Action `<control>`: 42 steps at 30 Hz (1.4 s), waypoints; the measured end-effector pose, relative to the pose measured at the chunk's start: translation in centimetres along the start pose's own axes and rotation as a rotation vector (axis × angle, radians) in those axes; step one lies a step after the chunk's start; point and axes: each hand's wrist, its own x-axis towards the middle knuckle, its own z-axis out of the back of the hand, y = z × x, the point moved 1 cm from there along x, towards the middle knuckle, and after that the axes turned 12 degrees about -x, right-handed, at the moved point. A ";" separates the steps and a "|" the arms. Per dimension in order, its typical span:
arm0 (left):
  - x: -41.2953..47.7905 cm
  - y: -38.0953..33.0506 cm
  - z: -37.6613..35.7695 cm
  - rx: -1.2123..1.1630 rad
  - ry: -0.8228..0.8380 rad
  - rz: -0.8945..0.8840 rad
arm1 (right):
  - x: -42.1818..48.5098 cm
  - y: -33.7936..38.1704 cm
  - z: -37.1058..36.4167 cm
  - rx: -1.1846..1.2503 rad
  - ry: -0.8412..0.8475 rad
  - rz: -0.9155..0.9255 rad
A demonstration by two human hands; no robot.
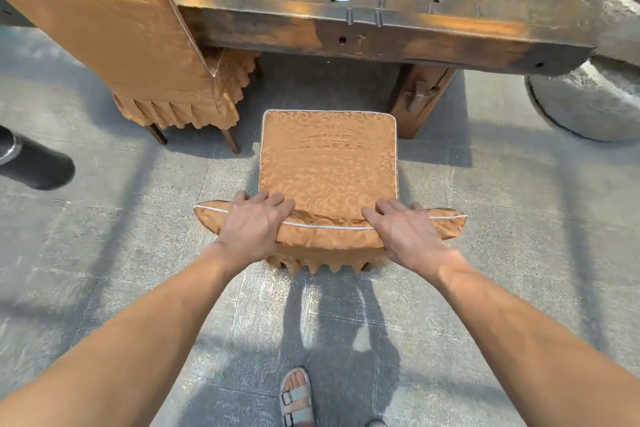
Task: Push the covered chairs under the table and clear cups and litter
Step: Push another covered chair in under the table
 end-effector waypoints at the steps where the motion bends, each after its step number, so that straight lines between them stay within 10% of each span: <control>1: 1.1 0.8 0.2 0.014 -0.010 -0.001 | 1.3 -0.5 0.3 -0.003 -0.008 -0.001; 42: 39.5 19.3 13.1 0.061 -0.064 0.071 | 38.8 -19.8 9.6 0.029 -0.173 -0.196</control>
